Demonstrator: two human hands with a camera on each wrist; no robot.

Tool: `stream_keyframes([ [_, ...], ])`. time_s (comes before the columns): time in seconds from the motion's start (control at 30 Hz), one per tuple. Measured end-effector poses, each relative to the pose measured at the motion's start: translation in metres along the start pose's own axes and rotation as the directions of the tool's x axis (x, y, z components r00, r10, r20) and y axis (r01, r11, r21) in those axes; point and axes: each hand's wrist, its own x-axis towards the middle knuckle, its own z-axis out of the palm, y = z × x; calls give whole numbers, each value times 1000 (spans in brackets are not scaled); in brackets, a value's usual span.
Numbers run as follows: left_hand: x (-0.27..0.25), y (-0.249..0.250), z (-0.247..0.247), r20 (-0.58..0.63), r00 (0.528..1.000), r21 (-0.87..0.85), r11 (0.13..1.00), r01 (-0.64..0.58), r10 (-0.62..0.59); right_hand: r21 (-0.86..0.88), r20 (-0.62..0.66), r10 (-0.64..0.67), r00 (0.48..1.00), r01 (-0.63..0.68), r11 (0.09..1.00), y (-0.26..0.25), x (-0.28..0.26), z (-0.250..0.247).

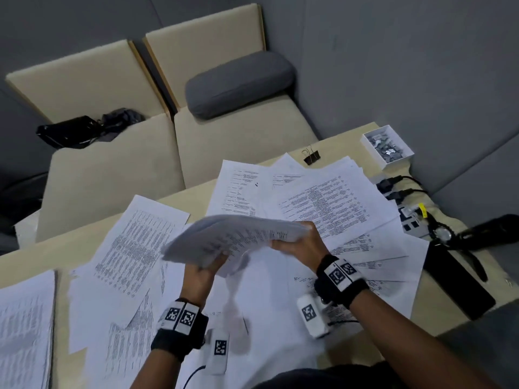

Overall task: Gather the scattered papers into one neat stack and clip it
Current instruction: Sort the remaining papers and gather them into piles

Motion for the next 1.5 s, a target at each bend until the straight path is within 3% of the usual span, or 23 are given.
stream_keyframes([
  [0.17, -1, 32, 0, -2, 989, -77, 986, -149, 149, 69, -46, -93, 995, 96, 993, -15, 2, 4],
  [0.3, -1, 21, 6, -38, 989, -40, 989, -144, 143, 82, -68, 4, 998, 1, 997, -4, 2, 14],
  [0.5, 0, -3, 3, -82, 987, 125, 984, -126, 137, -165, -67, 57, 996, -67, 984, 42, 19, -2],
  [0.57, 3, -2, -4, -135, 981, 167, 979, -115, 139, -210, -191, 98, 977, -138, 968, 55, 26, -22],
  [0.6, 6, -6, -8, -172, 977, 205, 975, -88, 124, -210, -304, 155, 940, -225, 952, 62, 27, -35],
  [0.67, 15, -21, -20, -231, 970, 283, 959, -13, 82, -151, -543, 303, 783, -446, 882, 77, 29, -63],
  [0.73, 23, -39, -31, -232, 973, 395, 915, 82, 13, -80, -654, 442, 614, -637, 767, 85, 27, -86],
  [0.77, 27, -49, -36, -205, 978, 464, 877, 125, -31, -37, -673, 486, 557, -682, 730, 85, 27, -94],
  [0.83, 35, -71, -44, -125, 987, 596, 788, 157, -102, 88, -685, 544, 485, -686, 722, 81, 31, -104],
  [0.93, 44, -93, -47, 6, 986, 783, 614, 100, -168, 223, -661, 603, 447, -651, 726, 80, 45, -113],
  [1.1, 47, -110, -37, 93, 945, 875, 478, 73, -314, 193, -655, 603, 455, -671, 716, 73, 57, -107],
  [1.33, 41, -112, -35, 125, 951, 827, 559, 57, -282, 99, -693, 464, 552, -565, 819, 87, 73, -100],
  [1.5, 39, -114, -37, 147, 958, 806, 592, 28, -245, -31, -657, 444, 609, -610, 791, 78, 80, -81],
])
